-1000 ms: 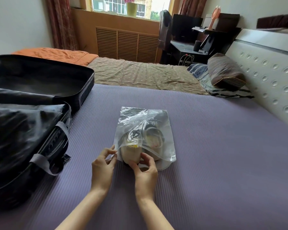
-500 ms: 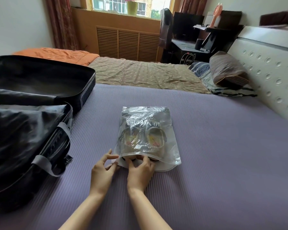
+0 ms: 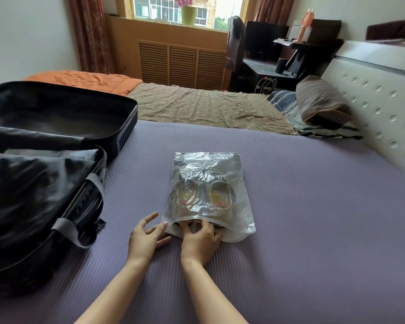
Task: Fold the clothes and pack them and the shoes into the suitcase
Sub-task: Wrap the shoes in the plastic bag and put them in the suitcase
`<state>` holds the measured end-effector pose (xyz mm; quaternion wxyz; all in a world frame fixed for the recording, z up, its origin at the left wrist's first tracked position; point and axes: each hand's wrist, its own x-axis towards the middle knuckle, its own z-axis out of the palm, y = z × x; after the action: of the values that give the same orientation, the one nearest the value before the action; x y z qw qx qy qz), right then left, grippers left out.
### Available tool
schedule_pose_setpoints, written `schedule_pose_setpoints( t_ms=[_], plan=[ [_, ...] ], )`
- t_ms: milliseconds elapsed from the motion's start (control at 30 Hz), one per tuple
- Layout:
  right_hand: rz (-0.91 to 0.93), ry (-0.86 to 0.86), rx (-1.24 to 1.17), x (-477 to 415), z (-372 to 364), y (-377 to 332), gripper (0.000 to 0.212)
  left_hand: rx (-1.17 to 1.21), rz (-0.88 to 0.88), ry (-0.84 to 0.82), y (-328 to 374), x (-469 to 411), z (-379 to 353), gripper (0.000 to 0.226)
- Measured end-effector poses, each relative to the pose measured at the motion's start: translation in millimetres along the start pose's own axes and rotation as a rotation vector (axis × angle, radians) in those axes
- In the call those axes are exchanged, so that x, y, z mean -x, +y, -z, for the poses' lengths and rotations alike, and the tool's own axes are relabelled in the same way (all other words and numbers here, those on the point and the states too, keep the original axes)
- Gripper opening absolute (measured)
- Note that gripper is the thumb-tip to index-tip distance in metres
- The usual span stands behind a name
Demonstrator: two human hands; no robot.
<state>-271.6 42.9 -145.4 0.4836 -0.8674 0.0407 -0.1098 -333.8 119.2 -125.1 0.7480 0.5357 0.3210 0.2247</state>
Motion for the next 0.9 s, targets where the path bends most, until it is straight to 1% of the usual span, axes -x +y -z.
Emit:
schedule_pose_setpoints(
  t_ms=[67, 200, 267, 367, 467, 567, 600, 700, 767, 833, 900],
  plan=[
    [0.042, -0.081, -0.012, 1.9, 5.8, 6.7, 0.049, 0.013, 0.008, 0.005, 0.3, -0.1, 0.0, 0.043],
    [0.109, -0.283, -0.225, 6.8, 35.7, 22.6, 0.054, 0.034, 0.024, 0.017, -0.3, -1.0, -0.4, 0.042],
    [0.105, -0.359, -0.273, 3.6, 48.5, 28.0, 0.055, 0.037, 0.030, 0.021, -0.3, -1.1, -0.9, 0.042],
    [0.060, -0.430, -0.299, 2.8, 61.2, 31.9, 0.043, 0.055, 0.044, 0.032, 1.9, 1.0, 0.1, 0.039],
    [0.014, -0.382, -0.364, 1.9, 77.3, 39.8, 0.027, 0.100, 0.077, 0.055, 4.4, 1.5, 1.4, 0.037],
    [-0.140, -0.283, -0.495, -11.8, 102.8, 48.8, 0.016, 0.118, 0.098, 0.075, 5.4, 1.4, 3.5, 0.039],
    [-0.180, -0.261, -0.512, -17.6, 112.4, 51.5, 0.015, 0.125, 0.101, 0.085, 5.7, 2.1, 4.0, 0.040],
    [-0.251, -0.214, -0.507, -35.9, 133.2, 57.8, 0.017, 0.169, 0.135, 0.103, 7.9, 7.8, 1.4, 0.040],
    [-0.322, -0.211, -0.544, -48.1, 140.9, 57.1, 0.019, 0.214, 0.168, 0.090, 8.6, 17.2, -2.3, 0.045],
    [-0.389, -0.230, -0.548, -62.1, 145.3, 53.7, 0.029, 0.254, 0.197, 0.068, 5.7, 31.3, -6.0, 0.049],
    [-0.424, -0.266, -0.478, -76.0, 146.0, 49.3, 0.036, 0.259, 0.230, 0.042, 0.6, 49.1, -11.2, 0.046]
  ],
)
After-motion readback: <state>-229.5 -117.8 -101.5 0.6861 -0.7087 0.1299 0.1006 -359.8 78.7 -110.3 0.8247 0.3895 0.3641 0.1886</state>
